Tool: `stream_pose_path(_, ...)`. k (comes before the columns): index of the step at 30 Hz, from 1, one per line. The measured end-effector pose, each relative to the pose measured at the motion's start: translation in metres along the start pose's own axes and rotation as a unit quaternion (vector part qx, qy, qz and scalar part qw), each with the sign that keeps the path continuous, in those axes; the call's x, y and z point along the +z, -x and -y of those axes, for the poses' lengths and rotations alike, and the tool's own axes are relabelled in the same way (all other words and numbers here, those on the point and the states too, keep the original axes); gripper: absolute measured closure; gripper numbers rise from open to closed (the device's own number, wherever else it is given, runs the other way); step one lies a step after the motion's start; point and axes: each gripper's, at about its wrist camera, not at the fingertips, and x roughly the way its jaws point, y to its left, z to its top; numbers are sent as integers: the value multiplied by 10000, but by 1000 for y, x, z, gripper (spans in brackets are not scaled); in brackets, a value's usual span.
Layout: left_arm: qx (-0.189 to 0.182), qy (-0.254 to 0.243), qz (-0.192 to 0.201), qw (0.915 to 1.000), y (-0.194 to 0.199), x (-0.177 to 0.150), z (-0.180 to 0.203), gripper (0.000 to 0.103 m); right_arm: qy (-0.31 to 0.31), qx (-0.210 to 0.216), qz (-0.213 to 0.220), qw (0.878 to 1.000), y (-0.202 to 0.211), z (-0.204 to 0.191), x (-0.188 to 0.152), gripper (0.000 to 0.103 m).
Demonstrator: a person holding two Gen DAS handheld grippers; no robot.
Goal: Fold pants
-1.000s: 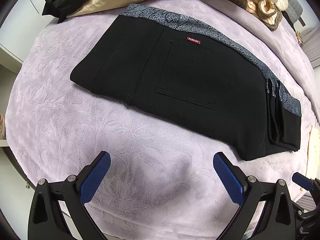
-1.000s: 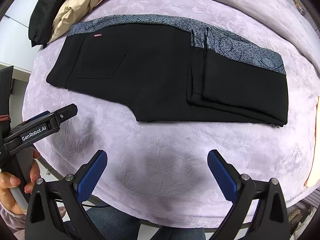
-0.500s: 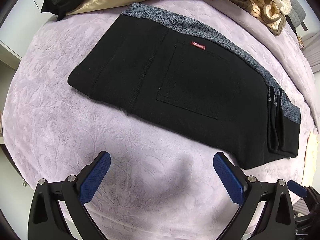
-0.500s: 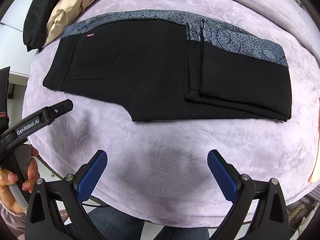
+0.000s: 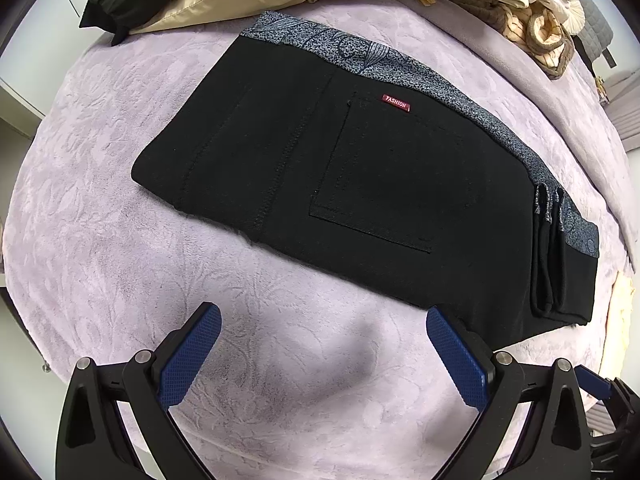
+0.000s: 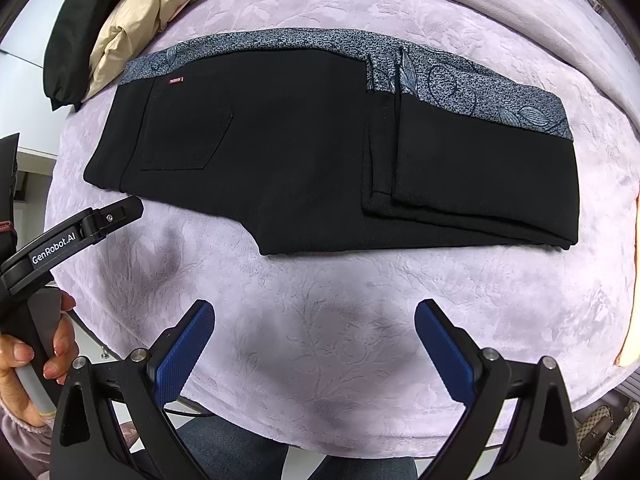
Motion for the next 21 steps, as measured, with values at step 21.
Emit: stream_pose_path(21,-1929,1246,651,9711,-3,31,-98,0,28,121,-182,9998,-17,-3,-5,2)
